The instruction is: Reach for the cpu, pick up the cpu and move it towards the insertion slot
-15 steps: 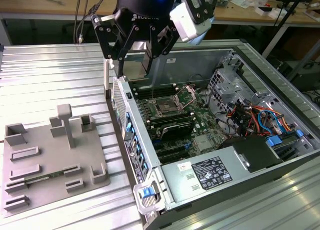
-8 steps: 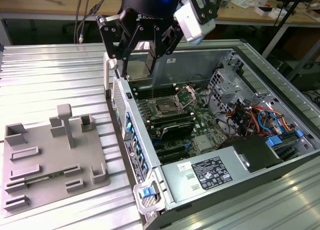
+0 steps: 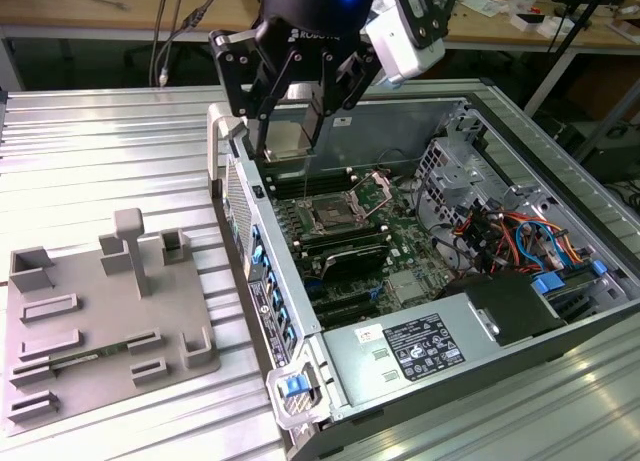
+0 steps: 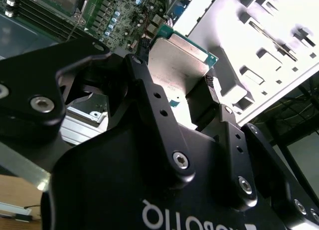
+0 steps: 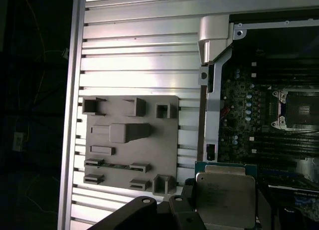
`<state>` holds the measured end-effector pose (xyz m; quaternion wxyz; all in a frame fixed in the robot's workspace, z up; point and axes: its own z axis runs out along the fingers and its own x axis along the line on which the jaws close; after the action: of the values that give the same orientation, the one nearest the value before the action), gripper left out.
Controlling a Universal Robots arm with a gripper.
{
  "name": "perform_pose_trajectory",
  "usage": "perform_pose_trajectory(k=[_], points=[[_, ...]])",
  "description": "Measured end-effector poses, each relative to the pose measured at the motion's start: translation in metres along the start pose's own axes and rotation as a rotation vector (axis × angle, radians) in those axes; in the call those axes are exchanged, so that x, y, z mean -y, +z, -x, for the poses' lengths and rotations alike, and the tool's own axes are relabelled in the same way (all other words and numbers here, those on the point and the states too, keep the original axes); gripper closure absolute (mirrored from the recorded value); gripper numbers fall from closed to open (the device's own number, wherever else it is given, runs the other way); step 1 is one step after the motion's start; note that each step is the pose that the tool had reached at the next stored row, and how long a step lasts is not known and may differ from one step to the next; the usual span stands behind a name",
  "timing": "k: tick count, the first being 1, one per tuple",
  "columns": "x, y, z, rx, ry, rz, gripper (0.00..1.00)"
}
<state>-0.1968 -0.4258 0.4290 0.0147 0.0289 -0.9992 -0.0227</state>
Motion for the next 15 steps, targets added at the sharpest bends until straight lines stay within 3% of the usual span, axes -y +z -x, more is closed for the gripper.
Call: perform_pose_trajectory(k=[7, 15], points=[[0.0004, -0.0003, 0.0113, 0.0000, 0.000, 0.0000, 0.45], [0.0001, -0.0002, 0.0118, 0.0000, 0.000, 0.0000, 0.45]])
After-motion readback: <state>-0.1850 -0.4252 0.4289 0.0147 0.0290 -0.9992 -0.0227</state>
